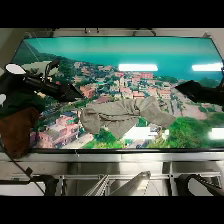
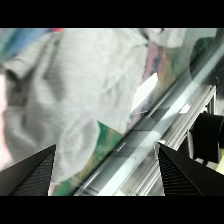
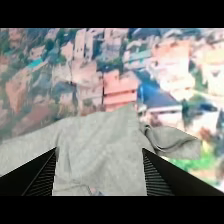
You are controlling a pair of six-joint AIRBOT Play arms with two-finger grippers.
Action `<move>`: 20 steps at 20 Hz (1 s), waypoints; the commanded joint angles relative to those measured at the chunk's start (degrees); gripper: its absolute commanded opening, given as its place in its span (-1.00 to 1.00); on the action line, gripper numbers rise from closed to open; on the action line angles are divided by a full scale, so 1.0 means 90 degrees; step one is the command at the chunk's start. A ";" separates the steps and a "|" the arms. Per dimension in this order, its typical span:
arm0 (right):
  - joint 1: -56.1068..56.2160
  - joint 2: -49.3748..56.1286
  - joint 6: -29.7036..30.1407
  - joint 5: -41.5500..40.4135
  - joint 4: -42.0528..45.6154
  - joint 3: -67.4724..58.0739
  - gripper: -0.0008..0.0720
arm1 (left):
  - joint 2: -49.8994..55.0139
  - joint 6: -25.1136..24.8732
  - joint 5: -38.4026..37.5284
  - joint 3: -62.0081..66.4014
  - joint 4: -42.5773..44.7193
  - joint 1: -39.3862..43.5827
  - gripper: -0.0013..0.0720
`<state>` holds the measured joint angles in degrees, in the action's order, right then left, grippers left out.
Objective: Fold the shirts.
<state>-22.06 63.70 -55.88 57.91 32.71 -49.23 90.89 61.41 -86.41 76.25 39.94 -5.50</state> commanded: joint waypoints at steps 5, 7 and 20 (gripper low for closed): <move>-0.0216 0.0206 -0.0367 0.0906 0.0838 0.0991 0.61 | 0.0160 0.0639 -0.0454 -0.1280 0.0284 -0.0143 0.98; -0.0002 0.0338 -0.0318 0.0627 0.0852 0.1501 0.61 | 0.0002 0.0488 -0.0255 -0.2181 0.0262 0.0170 0.98; 0.2152 0.2234 -0.0284 -0.0760 0.0503 0.0461 -0.92 | 0.0933 0.0389 0.1098 -0.1481 -0.0177 0.1945 -0.95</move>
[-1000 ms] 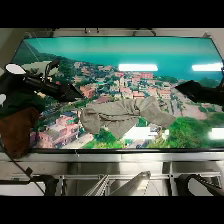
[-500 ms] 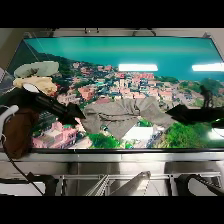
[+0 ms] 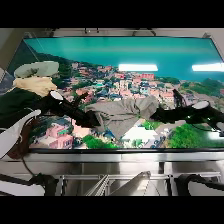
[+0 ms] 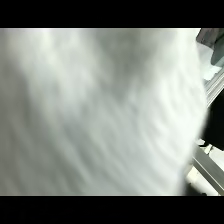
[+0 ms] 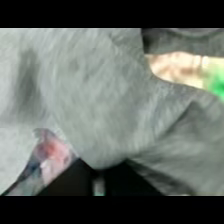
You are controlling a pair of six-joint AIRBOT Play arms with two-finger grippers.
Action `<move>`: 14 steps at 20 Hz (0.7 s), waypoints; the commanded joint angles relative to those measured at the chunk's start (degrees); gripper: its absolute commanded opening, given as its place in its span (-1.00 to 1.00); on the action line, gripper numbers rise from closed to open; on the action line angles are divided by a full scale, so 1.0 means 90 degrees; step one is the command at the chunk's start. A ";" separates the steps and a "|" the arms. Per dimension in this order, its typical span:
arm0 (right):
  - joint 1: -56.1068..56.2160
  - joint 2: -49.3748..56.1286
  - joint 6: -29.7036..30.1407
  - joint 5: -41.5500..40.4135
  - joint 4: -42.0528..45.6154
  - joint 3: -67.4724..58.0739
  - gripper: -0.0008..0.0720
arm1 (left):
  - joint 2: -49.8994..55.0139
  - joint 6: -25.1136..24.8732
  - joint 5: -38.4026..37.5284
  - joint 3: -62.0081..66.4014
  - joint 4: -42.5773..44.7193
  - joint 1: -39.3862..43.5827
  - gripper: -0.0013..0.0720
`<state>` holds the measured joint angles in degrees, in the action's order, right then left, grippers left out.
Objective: Fold the shirts.
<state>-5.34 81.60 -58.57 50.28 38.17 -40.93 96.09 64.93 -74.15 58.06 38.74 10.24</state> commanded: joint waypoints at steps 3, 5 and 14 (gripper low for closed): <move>0.0165 -0.0024 0.0029 0.1239 -0.0102 -0.1171 -0.93 | 0.0369 0.0005 -0.1127 0.1268 -0.0148 0.0136 -0.95; -0.0087 -0.0576 0.0027 0.2261 -0.0138 -0.1739 -0.94 | -0.0005 0.0015 -0.1637 0.1719 -0.0160 0.0000 -0.95; -0.2858 -0.4512 -0.0051 0.2810 -0.2407 -0.2936 -0.93 | -0.3269 -0.0039 -0.2958 0.3866 -0.1486 -0.1384 -0.90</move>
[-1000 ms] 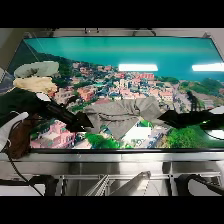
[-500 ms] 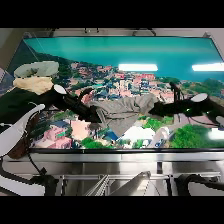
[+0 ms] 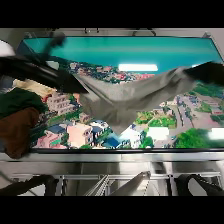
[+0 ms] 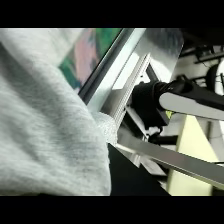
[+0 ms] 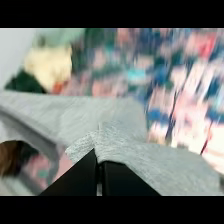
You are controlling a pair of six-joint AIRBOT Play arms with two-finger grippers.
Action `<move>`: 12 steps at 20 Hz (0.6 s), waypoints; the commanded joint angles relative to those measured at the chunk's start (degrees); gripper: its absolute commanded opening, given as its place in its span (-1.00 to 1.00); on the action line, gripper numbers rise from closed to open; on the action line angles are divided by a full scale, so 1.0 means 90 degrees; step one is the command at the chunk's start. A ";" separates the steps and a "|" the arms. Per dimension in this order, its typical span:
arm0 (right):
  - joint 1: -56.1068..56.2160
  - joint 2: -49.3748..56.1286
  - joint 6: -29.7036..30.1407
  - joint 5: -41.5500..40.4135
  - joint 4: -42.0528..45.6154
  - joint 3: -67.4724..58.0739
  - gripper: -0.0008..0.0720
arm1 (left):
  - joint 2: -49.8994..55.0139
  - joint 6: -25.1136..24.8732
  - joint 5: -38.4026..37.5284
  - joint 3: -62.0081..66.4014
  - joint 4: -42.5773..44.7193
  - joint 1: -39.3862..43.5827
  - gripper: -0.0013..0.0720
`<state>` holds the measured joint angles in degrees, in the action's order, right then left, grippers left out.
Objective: Fold the shirts.
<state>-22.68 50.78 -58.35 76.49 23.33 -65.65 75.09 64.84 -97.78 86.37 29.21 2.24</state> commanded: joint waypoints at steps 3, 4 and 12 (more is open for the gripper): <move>-0.1892 -0.2115 -0.0223 -0.0709 -0.1073 -0.0189 -0.93 | -0.1744 -0.0029 -0.0517 0.1455 -0.0430 -0.1506 -0.90; -0.1950 -0.2365 -0.0313 -0.0930 -0.1071 -0.0189 -0.93 | -0.1974 -0.0034 -0.0617 0.1634 -0.0430 -0.1916 -0.89; -0.1938 -0.2480 -0.1212 -0.0469 -0.0984 0.0814 -0.93 | -0.1651 -0.0277 -0.0843 0.0634 -0.0369 -0.2263 -0.89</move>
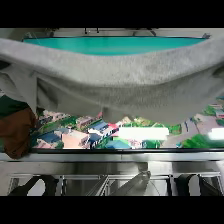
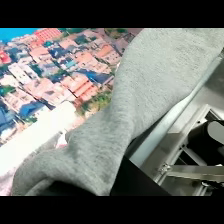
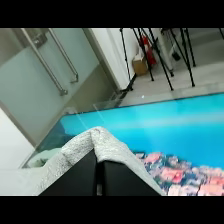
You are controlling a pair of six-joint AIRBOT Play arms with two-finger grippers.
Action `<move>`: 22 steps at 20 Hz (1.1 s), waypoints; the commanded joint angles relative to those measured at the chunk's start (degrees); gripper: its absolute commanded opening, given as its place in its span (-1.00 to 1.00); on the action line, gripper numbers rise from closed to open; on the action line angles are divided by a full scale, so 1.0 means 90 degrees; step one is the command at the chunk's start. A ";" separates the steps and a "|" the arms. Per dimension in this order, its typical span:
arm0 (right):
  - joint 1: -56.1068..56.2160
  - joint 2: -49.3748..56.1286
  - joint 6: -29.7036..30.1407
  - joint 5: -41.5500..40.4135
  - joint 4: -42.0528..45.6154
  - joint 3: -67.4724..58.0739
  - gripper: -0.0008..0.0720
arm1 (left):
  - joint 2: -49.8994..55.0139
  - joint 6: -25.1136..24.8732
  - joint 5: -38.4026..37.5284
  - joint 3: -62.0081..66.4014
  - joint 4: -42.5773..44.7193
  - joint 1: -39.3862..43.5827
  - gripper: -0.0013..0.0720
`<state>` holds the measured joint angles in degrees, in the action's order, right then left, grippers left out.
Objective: Fold the shirts.
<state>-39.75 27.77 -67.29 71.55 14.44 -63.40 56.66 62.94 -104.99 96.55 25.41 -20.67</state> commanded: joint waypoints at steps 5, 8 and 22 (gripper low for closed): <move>0.0636 0.1508 0.0588 -0.0663 0.0012 0.2715 -0.93 | 0.2970 -0.0614 0.0097 -0.1350 0.0063 0.1889 -0.89; 0.1341 0.3135 0.1965 -0.1668 -0.0022 0.3104 -0.67 | 0.5056 -0.0340 0.0119 -0.0719 0.0041 0.2266 -0.85; 0.0610 0.4578 -0.0758 -0.0425 0.4612 0.2701 0.31 | 0.6931 0.1518 0.0296 0.0974 0.1443 0.1481 -0.16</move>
<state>-33.69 70.74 -62.94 64.84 42.87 -42.98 120.38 75.99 -105.38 106.02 31.44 -6.46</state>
